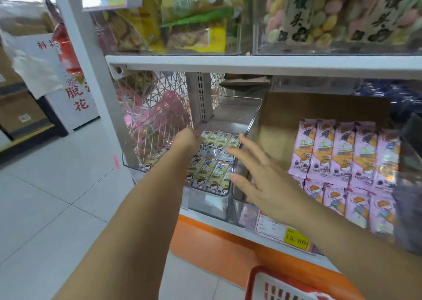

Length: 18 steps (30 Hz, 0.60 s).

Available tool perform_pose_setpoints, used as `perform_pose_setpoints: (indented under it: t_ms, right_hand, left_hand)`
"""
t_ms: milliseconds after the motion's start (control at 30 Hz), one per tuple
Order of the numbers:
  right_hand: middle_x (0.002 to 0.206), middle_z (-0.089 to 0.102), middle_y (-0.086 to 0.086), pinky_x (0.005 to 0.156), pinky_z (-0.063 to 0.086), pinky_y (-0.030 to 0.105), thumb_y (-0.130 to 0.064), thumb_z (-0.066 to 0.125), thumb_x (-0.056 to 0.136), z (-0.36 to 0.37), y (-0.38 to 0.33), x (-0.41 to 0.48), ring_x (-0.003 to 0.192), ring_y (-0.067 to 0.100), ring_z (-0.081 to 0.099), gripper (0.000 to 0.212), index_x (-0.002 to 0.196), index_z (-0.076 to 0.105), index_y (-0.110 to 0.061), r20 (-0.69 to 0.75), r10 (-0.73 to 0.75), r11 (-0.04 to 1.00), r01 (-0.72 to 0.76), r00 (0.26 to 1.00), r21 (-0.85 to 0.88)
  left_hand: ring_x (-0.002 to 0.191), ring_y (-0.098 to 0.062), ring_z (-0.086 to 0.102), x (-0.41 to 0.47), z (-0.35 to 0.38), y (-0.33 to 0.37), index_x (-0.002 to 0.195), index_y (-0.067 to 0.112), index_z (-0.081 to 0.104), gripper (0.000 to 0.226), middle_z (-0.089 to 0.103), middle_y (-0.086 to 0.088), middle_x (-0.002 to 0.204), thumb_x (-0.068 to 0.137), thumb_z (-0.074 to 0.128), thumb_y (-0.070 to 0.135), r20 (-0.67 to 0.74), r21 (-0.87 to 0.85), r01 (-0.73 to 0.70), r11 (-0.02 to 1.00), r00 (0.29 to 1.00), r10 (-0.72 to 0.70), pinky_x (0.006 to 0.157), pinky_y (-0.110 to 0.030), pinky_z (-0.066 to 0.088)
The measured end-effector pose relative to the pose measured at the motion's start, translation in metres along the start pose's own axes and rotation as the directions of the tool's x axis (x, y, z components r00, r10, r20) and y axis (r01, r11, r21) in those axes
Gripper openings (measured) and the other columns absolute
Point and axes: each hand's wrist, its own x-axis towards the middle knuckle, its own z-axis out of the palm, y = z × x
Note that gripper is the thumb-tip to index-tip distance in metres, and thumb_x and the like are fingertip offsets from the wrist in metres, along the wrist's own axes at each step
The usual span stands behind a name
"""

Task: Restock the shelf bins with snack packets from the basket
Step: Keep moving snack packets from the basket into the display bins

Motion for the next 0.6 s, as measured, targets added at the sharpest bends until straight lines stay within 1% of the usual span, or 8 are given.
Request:
perform_pose_setpoints:
  t_ms: [133, 200, 267, 400, 467, 500, 533, 600]
  right_hand:
    - [0.154, -0.011, -0.026, 0.106, 0.028, 0.033, -0.047, 0.035, 0.098, -0.001, -0.002, -0.003, 0.13, 0.018, 0.04, 0.051, 0.146, 0.019, -0.044, 0.016, 0.03, 1.0, -0.03, 0.999, 0.005]
    - [0.154, -0.011, -0.026, 0.104, 0.029, 0.033, -0.047, 0.035, 0.098, -0.001, -0.002, -0.004, 0.127, 0.019, 0.043, 0.051, 0.146, 0.019, -0.044, 0.014, 0.035, 0.999, -0.035, 0.999, 0.0]
    - [0.154, -0.012, -0.027, 0.104, 0.029, 0.032, -0.047, 0.035, 0.098, 0.0, -0.001, -0.004, 0.128, 0.019, 0.043, 0.051, 0.146, 0.019, -0.044, 0.022, 0.038, 0.999, -0.038, 0.999, -0.005]
    - [0.153, -0.012, -0.028, 0.107, 0.03, 0.034, -0.049, 0.035, 0.097, 0.0, -0.002, -0.002, 0.135, 0.013, 0.033, 0.052, 0.146, 0.018, -0.045, 0.007, 0.008, 1.0, -0.007, 1.0, -0.019]
    - [0.155, -0.009, -0.024, 0.11, 0.031, 0.035, -0.048, 0.035, 0.097, 0.0, -0.002, -0.002, 0.139, 0.012, 0.027, 0.053, 0.147, 0.019, -0.043, -0.005, 0.023, 0.999, -0.023, 1.0, -0.022]
    - [0.157, -0.001, -0.02, 0.109, 0.034, 0.038, -0.048, 0.035, 0.098, 0.0, -0.003, -0.004, 0.14, 0.013, 0.025, 0.051, 0.147, 0.025, -0.04, -0.036, 0.005, 0.999, -0.007, 0.999, -0.039]
    - [0.158, 0.014, -0.013, 0.106, 0.039, 0.041, -0.047, 0.036, 0.098, -0.001, -0.006, -0.006, 0.138, 0.015, 0.03, 0.048, 0.144, 0.035, -0.034, -0.102, -0.053, 0.996, 0.045, 0.993, -0.079]
    - [0.139, 0.05, 0.002, 0.095, 0.048, 0.042, -0.036, 0.04, 0.095, 0.002, -0.01, -0.018, 0.121, 0.024, 0.052, 0.042, 0.128, 0.059, -0.019, -0.266, -0.241, 0.962, 0.194, 0.933, -0.191]
  left_hand:
    - [0.068, -0.018, 0.054, 0.0, 0.002, -0.004, 0.128, 0.01, 0.056, 0.032, 0.063, -0.01, 0.11, 0.098, 0.046, 0.014, 0.044, 0.084, -0.076, 0.994, 0.996, 0.072, 0.053, -0.023, 0.042]
    - [0.076, -0.022, 0.058, -0.001, 0.002, -0.005, 0.13, 0.013, 0.054, 0.034, 0.061, -0.011, 0.116, 0.098, 0.042, 0.011, 0.054, 0.143, -0.111, 0.983, 0.993, 0.104, 0.058, -0.024, 0.045]
    - [0.086, -0.027, 0.06, 0.001, 0.002, -0.006, 0.135, 0.014, 0.051, 0.04, 0.058, -0.013, 0.124, 0.098, 0.039, 0.007, 0.081, 0.2, -0.123, 0.972, 0.991, 0.109, 0.063, -0.026, 0.048]
    - [0.087, -0.026, 0.059, -0.003, -0.001, -0.003, 0.14, 0.007, 0.041, 0.045, 0.056, -0.016, 0.126, 0.096, 0.041, 0.002, 0.163, 0.285, -0.1, 0.953, 0.985, 0.054, 0.06, -0.026, 0.046]
    - [0.093, -0.027, 0.06, -0.016, -0.007, 0.0, 0.14, 0.008, 0.042, 0.045, 0.055, -0.016, 0.129, 0.096, 0.041, 0.003, 0.14, 0.27, -0.114, 0.956, 0.987, 0.078, 0.067, -0.03, 0.051]
    - [0.099, -0.028, 0.06, -0.027, -0.01, 0.001, 0.14, 0.011, 0.044, 0.045, 0.053, -0.014, 0.133, 0.096, 0.041, 0.004, 0.087, 0.224, -0.148, 0.963, 0.987, 0.132, 0.077, -0.034, 0.053]
    - [0.105, -0.028, 0.059, -0.042, -0.013, 0.0, 0.138, 0.014, 0.047, 0.043, 0.05, -0.013, 0.137, 0.096, 0.041, 0.004, 0.005, 0.15, -0.201, 0.968, 0.979, 0.202, 0.087, -0.038, 0.051]
    - [0.112, -0.022, 0.056, -0.085, -0.017, -0.003, 0.131, 0.015, 0.054, 0.038, 0.052, -0.008, 0.135, 0.096, 0.043, 0.005, -0.214, 0.012, -0.367, 0.93, 0.908, 0.361, 0.095, -0.034, 0.046]
